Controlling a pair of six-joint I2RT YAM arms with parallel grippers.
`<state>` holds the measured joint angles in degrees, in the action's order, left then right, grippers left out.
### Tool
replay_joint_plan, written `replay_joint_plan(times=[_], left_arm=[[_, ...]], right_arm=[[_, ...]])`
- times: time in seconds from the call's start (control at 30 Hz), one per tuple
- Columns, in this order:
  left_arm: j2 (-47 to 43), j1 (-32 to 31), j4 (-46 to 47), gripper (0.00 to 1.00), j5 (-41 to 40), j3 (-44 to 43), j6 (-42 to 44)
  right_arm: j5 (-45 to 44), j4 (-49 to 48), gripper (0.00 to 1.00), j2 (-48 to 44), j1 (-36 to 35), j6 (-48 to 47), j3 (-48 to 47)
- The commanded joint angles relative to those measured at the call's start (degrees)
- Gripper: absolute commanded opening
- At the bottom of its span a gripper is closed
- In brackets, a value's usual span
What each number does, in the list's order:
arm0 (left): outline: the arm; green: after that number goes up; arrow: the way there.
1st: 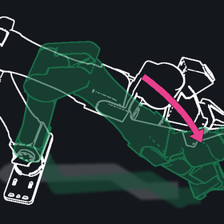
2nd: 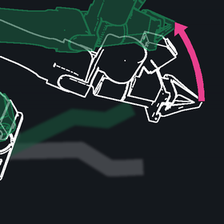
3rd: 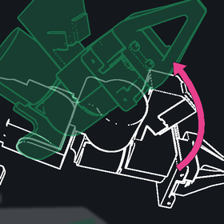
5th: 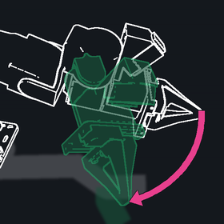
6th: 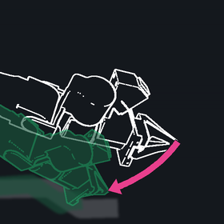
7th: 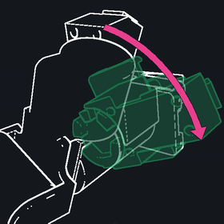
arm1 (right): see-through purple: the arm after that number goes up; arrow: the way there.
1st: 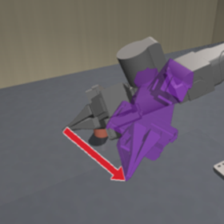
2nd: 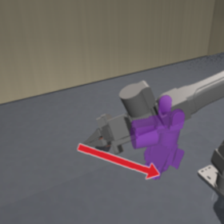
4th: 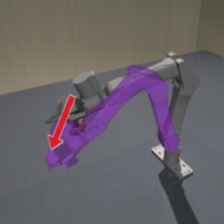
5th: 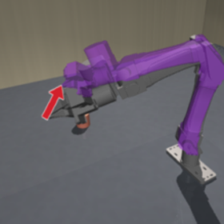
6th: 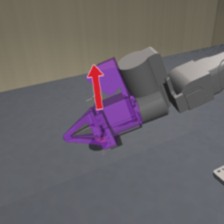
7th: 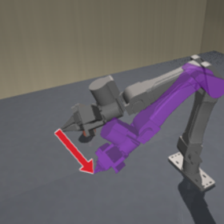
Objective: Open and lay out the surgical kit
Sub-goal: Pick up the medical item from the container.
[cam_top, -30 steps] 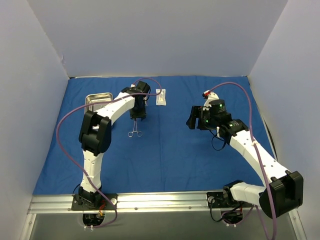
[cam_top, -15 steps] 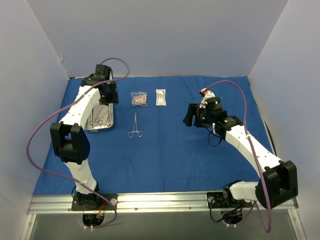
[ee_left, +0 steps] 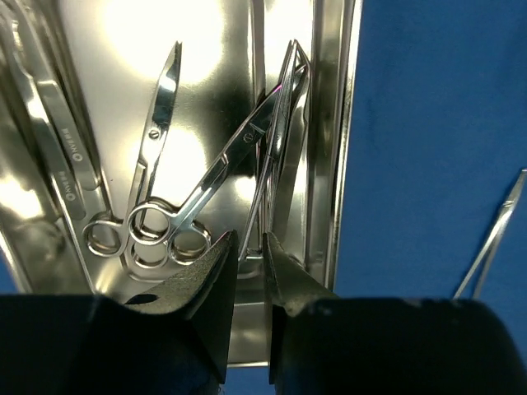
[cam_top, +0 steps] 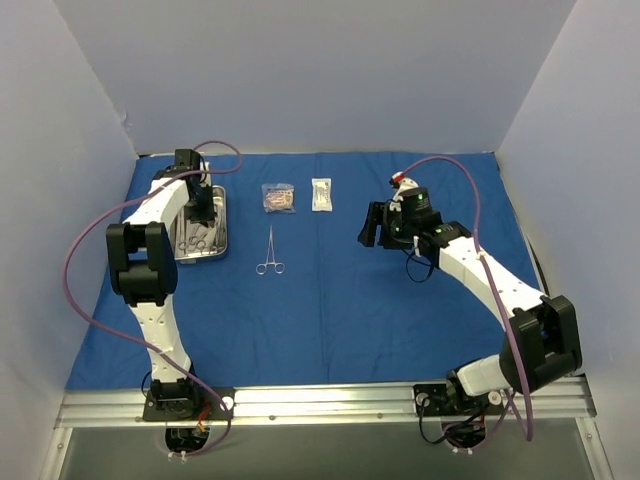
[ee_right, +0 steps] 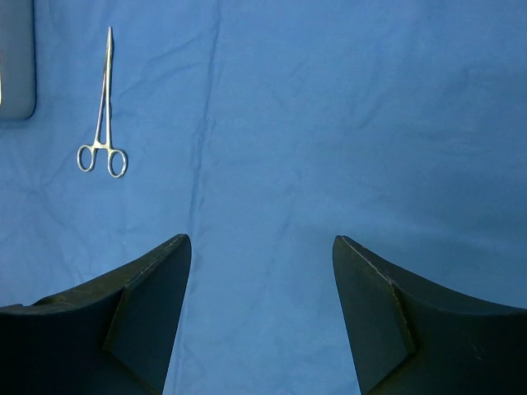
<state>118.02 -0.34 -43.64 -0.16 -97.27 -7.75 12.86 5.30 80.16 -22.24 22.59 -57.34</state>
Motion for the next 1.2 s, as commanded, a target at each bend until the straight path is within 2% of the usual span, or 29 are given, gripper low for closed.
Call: replay_joint_plan(times=[0.0, 0.2, 0.67, 1.07, 1.17], left_arm=[[0.8, 0.0, 4.6, 0.27, 1.2, 0.2, 4.4], [1.7, 0.0, 6.4, 0.28, 0.7, 3.6, 5.6], [3.5, 0.0, 6.2, 0.33, -0.5, 5.2, 5.1], [5.6, -2.4, 4.1, 0.31, -9.3, 6.0, 3.5], [5.9, -2.4, 4.1, 0.26, -9.3, 5.8, 2.2]], right_arm=[[1.2, 0.2, 0.65, 1.5, -0.6, 0.3, -3.2], [1.4, 0.4, 0.65, 2.9, -0.8, -0.4, -4.4], [2.3, 0.1, 0.65, 3.6, -0.9, -1.1, -3.8], [1.8, -0.4, 0.65, 2.9, -0.9, -1.6, -2.3], [1.6, -0.3, 0.65, 2.8, -0.9, -1.9, -2.1]])
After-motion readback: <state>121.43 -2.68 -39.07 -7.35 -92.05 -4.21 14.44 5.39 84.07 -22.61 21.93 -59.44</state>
